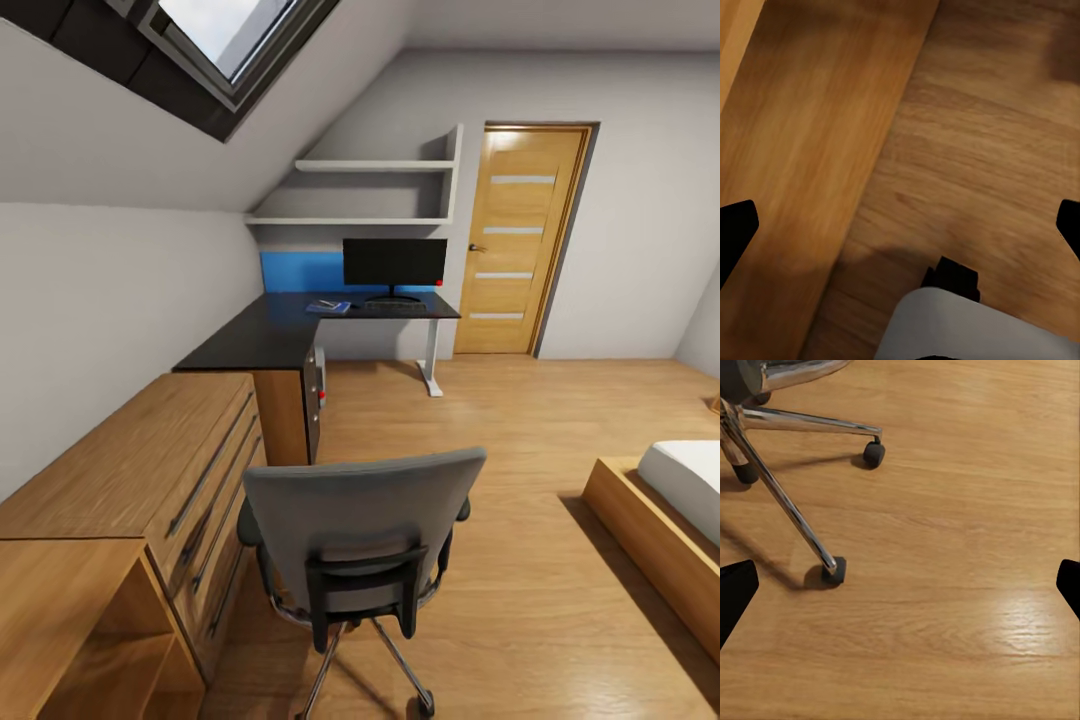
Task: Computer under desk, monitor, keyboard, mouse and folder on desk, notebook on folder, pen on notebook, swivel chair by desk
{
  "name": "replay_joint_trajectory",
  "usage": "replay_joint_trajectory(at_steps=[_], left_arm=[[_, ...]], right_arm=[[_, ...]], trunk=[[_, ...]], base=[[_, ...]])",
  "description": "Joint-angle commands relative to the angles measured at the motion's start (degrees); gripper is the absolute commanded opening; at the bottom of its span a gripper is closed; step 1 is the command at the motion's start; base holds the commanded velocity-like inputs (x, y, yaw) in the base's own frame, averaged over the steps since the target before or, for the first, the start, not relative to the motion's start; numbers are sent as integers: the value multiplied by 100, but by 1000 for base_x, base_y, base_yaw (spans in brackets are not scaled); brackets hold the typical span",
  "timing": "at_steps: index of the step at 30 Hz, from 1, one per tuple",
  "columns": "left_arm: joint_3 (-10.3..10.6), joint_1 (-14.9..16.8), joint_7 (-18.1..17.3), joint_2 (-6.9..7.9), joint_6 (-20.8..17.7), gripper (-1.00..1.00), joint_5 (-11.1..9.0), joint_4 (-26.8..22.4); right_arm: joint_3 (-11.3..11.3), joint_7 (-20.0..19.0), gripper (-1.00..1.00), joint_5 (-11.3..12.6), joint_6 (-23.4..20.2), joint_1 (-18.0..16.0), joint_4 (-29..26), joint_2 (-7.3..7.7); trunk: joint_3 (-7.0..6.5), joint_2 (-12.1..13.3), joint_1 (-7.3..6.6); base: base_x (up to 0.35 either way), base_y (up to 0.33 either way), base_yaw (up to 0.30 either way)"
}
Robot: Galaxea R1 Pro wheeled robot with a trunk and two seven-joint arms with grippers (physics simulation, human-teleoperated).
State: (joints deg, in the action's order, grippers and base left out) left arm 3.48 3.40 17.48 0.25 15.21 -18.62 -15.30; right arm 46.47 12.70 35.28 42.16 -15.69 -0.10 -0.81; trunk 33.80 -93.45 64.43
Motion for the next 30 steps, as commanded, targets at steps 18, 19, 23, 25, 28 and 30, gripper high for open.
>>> replay_joint_trajectory(at_steps=[18,19,23,25,28,30], left_arm=[[32,3,27,2,17,100,-40,1],[32,3,27,2,17,100,-40,1],[31,3,27,3,17,100,-40,1],[30,3,27,4,17,100,-41,1],[30,3,27,4,17,100,-43,1],[30,3,27,3,17,100,-44,1]], right_arm=[[46,48,100,5,2,-3,8,1],[46,48,100,5,2,-3,8,1],[46,48,100,5,2,-4,9,1],[46,48,100,5,2,-5,10,1],[49,48,100,2,2,-3,10,1],[53,48,100,0,2,-1,10,-1]], trunk=[[329,-726,395],[347,-766,417],[419,-927,505],[455,-1007,549],[509,-1127,615],[545,-1207,659]], base=[[-38,0,0],[-113,0,0],[-48,0,0],[-6,0,0],[-3,0,0],[-1,0,0]])
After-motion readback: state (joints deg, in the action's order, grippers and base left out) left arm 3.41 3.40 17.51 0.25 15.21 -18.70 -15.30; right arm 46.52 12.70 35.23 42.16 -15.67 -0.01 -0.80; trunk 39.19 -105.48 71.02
